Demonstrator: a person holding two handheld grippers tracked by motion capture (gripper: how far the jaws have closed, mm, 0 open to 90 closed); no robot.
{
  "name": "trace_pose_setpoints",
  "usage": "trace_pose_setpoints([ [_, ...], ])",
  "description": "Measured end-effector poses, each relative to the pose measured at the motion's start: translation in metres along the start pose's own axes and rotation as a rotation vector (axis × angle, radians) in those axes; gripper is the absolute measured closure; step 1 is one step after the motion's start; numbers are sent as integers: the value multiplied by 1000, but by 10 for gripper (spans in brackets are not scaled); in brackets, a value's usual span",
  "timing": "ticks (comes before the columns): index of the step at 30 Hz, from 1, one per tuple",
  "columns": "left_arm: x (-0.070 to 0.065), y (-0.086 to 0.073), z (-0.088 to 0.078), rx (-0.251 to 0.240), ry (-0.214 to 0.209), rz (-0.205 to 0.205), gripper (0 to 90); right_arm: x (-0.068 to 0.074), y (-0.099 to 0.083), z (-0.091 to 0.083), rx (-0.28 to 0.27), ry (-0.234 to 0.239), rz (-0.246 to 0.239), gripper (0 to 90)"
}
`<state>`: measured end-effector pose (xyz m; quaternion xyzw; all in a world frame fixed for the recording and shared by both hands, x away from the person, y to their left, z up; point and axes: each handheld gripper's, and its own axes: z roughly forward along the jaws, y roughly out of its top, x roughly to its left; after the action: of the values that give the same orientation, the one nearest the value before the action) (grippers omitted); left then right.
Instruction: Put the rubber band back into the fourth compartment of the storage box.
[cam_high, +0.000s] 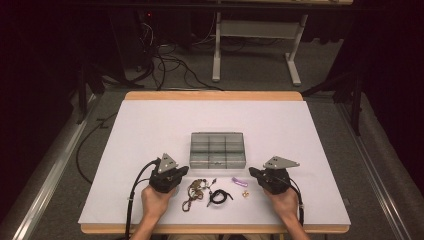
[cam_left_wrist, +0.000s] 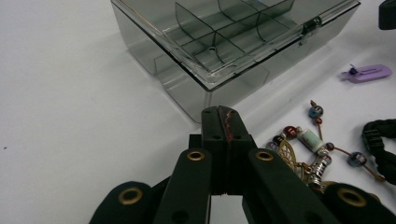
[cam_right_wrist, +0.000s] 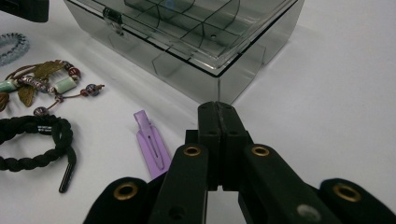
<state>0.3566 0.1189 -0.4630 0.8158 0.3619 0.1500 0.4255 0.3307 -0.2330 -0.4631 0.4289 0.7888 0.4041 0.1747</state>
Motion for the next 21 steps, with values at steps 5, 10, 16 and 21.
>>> trace_pose_setpoints([
  [5,0,2,2,-2,18,-11,900,0,5,2,0,-14,-5,900],
  [10,-1,3,4,-2,30,-12,900,0,8,4,3,-23,-5,900],
  [16,-2,6,5,2,43,-5,900,0,9,7,4,-24,-10,900],
  [21,-3,8,6,6,47,2,899,0,10,8,8,-28,0,900],
])
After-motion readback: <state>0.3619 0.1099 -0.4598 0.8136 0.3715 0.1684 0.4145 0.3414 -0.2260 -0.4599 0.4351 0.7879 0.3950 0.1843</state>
